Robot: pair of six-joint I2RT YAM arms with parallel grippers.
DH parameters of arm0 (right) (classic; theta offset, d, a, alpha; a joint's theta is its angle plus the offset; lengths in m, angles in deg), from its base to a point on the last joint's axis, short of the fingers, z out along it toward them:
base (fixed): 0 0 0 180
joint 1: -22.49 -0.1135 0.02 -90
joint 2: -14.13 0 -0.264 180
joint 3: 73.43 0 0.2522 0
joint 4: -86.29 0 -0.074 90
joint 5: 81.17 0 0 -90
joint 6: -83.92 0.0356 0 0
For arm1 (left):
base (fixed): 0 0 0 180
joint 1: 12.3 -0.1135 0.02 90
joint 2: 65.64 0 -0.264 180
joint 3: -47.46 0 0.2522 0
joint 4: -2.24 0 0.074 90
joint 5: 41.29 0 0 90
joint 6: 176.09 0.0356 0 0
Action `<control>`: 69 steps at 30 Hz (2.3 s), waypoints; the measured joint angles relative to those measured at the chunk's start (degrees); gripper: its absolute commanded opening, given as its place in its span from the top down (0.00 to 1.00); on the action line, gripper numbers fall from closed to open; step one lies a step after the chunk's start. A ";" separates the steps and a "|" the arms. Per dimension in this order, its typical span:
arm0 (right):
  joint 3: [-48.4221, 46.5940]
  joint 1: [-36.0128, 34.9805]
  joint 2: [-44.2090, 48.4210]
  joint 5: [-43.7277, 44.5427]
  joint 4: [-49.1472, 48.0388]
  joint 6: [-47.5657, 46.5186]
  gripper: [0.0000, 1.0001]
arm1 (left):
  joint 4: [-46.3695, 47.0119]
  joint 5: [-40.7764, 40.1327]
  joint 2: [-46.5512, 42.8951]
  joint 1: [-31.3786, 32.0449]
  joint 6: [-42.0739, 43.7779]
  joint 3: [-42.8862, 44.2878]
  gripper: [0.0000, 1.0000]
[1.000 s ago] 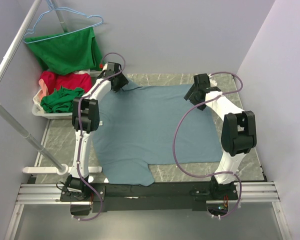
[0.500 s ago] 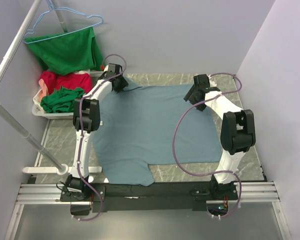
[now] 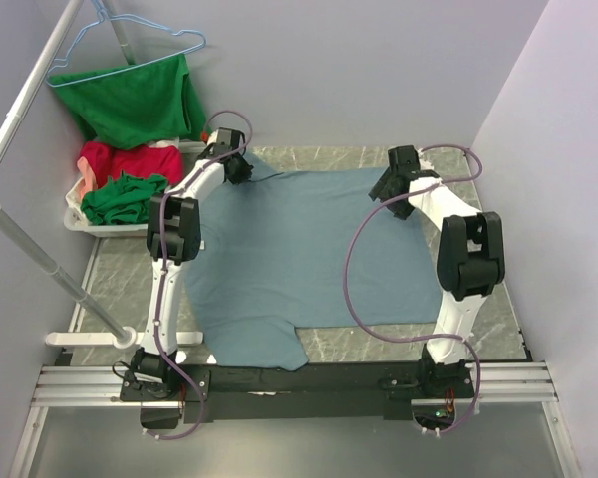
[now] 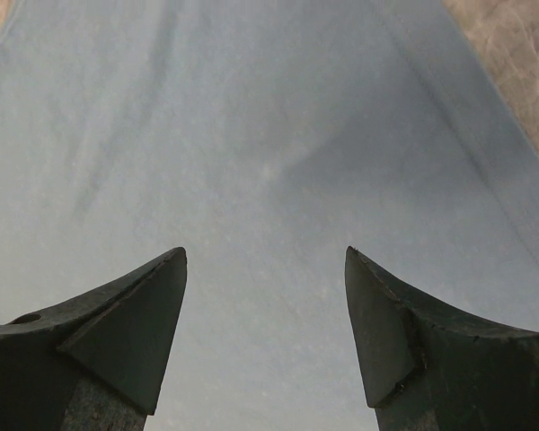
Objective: Fold and stack the t-shirts
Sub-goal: Fold the tshirt
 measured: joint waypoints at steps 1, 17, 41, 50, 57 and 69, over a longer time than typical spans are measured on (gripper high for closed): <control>-0.57 0.17 -0.66 0.00 -0.02 0.04 0.23 | 0.04 -0.20 0.00 0.02 -0.11 -0.13 0.99; -3.89 0.90 -3.93 -0.04 0.44 0.79 0.23 | 0.46 -2.84 -6.40 0.28 0.17 -5.81 0.99; -4.68 2.51 -3.93 -0.13 0.81 1.05 0.22 | -5.22 -9.99 -24.06 10.14 0.24 -27.26 0.96; -4.57 2.51 -3.93 -1.27 0.81 1.22 0.22 | -6.19 -13.46 -26.64 13.88 -1.66 -34.45 0.84; -4.13 2.51 -3.93 -1.86 0.68 1.27 0.22 | -7.87 -18.36 -26.82 12.92 0.63 -30.27 0.47; -3.28 2.12 -3.93 -2.01 0.35 1.22 0.22 | -11.23 -24.57 -27.10 11.10 0.26 -26.16 0.44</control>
